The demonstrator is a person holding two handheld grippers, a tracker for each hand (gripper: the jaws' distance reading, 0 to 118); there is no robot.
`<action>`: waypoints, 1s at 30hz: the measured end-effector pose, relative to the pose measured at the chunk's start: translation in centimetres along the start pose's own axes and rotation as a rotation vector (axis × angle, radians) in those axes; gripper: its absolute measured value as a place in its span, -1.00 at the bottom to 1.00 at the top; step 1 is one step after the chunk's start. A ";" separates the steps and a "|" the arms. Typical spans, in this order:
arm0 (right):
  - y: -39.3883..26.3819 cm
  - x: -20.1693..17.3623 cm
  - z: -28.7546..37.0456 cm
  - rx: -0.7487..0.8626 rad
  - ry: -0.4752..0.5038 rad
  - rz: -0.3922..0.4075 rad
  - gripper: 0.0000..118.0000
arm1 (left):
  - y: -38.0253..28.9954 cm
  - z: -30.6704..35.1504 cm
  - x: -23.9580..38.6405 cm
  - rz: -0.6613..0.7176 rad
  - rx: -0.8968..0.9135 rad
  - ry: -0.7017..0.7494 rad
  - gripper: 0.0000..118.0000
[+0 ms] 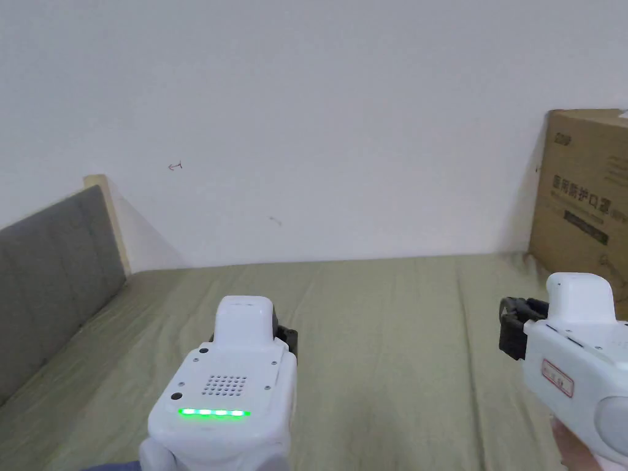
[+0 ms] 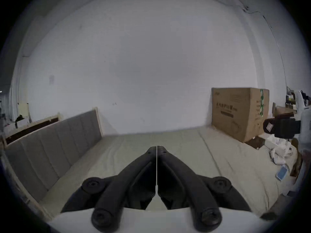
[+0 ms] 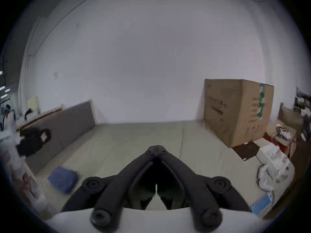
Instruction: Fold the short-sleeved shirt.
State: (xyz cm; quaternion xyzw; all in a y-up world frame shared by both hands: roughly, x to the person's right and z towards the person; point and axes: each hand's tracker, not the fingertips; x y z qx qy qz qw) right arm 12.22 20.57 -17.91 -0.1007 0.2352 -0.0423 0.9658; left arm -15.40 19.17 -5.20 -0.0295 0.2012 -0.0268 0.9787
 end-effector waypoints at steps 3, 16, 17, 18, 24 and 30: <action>-0.1 -0.2 0.1 0.027 -0.065 0.060 -0.52 | 0.1 0.4 0.2 0.045 -0.004 0.005 -0.97; -1.6 -1.4 1.2 0.060 -0.091 0.124 1.00 | 0.8 0.7 1.2 0.024 0.017 -0.018 1.00; -1.7 -1.5 1.2 0.055 -0.092 0.123 1.00 | 0.8 0.8 1.4 0.024 0.015 -0.021 1.00; -1.8 -1.4 1.1 0.050 -0.091 0.123 1.00 | 0.7 0.9 1.6 0.022 0.010 -0.024 1.00; -2.3 -1.7 1.2 0.038 -0.096 0.163 1.00 | 0.2 1.1 1.9 0.035 -0.011 -0.039 1.00; -2.6 -1.6 1.1 0.018 -0.093 0.157 1.00 | 0.3 1.2 1.5 0.082 -0.016 -0.062 1.00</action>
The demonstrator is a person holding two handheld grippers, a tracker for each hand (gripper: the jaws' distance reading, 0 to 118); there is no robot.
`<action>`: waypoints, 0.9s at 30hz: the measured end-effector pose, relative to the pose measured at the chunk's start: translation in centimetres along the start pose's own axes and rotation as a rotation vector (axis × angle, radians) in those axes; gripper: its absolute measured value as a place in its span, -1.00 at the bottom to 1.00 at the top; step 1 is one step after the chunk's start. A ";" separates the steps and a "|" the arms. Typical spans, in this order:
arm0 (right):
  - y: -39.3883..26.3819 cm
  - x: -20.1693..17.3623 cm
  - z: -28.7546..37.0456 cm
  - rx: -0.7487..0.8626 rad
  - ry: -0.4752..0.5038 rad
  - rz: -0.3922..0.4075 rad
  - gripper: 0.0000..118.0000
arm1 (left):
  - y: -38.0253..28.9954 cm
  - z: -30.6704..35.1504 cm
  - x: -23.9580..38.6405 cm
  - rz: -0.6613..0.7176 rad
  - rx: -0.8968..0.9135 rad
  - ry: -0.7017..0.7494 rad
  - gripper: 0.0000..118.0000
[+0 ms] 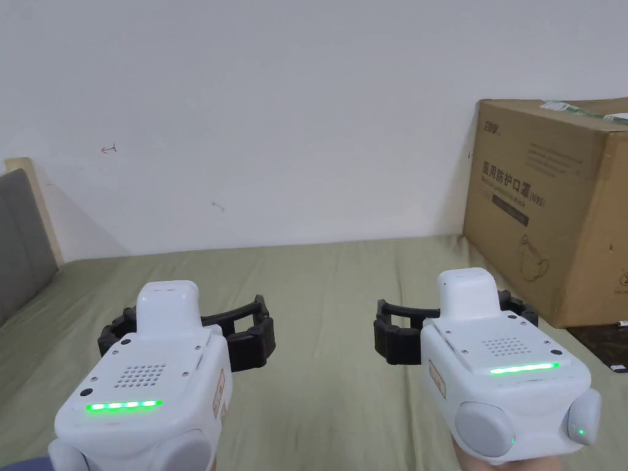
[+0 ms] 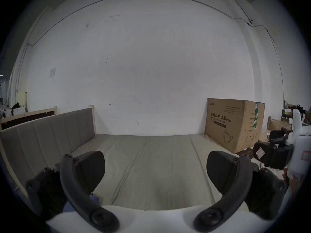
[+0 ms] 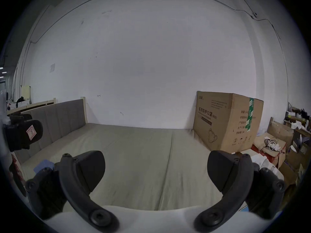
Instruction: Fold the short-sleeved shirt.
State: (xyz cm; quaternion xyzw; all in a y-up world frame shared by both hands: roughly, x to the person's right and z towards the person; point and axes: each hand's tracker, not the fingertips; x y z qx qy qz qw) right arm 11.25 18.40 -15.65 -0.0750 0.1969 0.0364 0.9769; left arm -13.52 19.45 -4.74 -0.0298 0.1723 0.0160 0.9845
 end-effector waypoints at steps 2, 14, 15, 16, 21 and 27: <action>-0.1 0.1 -0.1 -0.006 0.000 0.001 1.00 | 0.2 0.3 -0.1 0.018 0.008 -0.021 1.00; -0.2 0.4 -0.6 -0.031 -0.007 -0.006 1.00 | 0.1 -0.2 0.1 0.004 -0.014 0.034 1.00; -0.3 0.4 -0.6 -0.034 -0.008 -0.001 1.00 | 0.0 -0.2 -0.1 0.009 -0.017 0.022 1.00; -0.3 0.4 -0.7 -0.036 -0.008 0.002 1.00 | 0.0 -0.3 -0.2 0.023 -0.018 0.001 1.00; -0.5 0.3 -0.8 -0.046 -0.006 0.008 1.00 | -0.1 -0.6 -0.3 0.063 -0.044 0.003 1.00; -0.6 0.2 -0.8 -0.051 -0.002 0.004 1.00 | -0.1 -0.6 -0.6 0.080 -0.045 -0.002 1.00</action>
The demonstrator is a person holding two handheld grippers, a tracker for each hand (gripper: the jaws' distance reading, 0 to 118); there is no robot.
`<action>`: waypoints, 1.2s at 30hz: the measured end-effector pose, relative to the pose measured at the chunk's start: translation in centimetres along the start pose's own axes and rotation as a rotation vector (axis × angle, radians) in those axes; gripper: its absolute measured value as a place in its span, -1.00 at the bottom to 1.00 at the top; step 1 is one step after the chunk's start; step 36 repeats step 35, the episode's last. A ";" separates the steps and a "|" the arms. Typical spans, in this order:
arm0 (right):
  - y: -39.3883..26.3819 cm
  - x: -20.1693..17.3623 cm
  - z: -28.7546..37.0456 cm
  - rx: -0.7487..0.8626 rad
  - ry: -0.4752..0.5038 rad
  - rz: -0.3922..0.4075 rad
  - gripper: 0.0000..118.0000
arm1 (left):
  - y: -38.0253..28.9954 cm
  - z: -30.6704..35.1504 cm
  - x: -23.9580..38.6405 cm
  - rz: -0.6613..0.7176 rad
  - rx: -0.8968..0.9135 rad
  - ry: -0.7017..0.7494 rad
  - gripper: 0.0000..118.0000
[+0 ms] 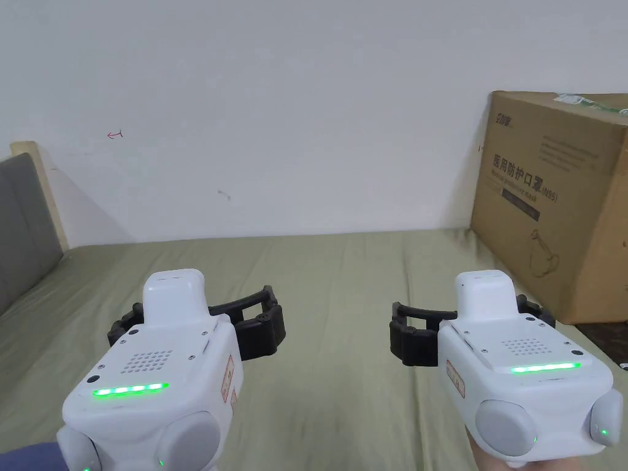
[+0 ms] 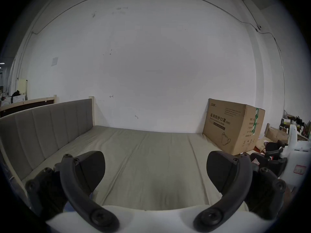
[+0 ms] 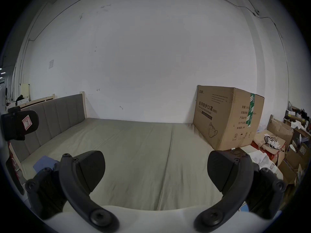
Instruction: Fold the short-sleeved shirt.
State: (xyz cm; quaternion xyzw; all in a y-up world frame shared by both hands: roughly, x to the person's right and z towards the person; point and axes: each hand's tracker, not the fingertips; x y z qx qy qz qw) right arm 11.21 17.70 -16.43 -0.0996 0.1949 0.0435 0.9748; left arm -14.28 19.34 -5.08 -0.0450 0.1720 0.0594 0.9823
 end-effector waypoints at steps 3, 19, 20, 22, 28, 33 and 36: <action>0.0 -0.2 0.0 -0.001 0.006 -0.001 1.00 | 0.0 -0.1 -0.1 0.001 -0.002 0.010 1.00; 0.0 -0.5 0.1 -0.007 0.010 -0.003 1.00 | -0.2 0.2 0.0 0.003 -0.012 0.014 1.00; 0.0 -0.5 0.1 -0.007 0.012 -0.004 1.00 | -0.2 0.2 0.1 0.001 -0.011 0.015 1.00; 0.0 -0.5 0.2 -0.007 0.010 -0.004 1.00 | -0.2 0.3 0.2 -0.009 -0.012 0.016 1.00; 0.0 -0.5 0.4 -0.003 0.016 -0.009 1.00 | 0.0 0.2 0.8 0.005 -0.058 0.049 0.98; 0.1 -0.6 0.8 0.001 0.017 -0.006 1.00 | -0.3 0.6 0.3 0.070 -0.059 0.011 0.99; 0.1 -0.6 1.0 0.003 0.016 -0.004 1.00 | -0.3 0.6 0.3 0.076 -0.067 0.021 0.99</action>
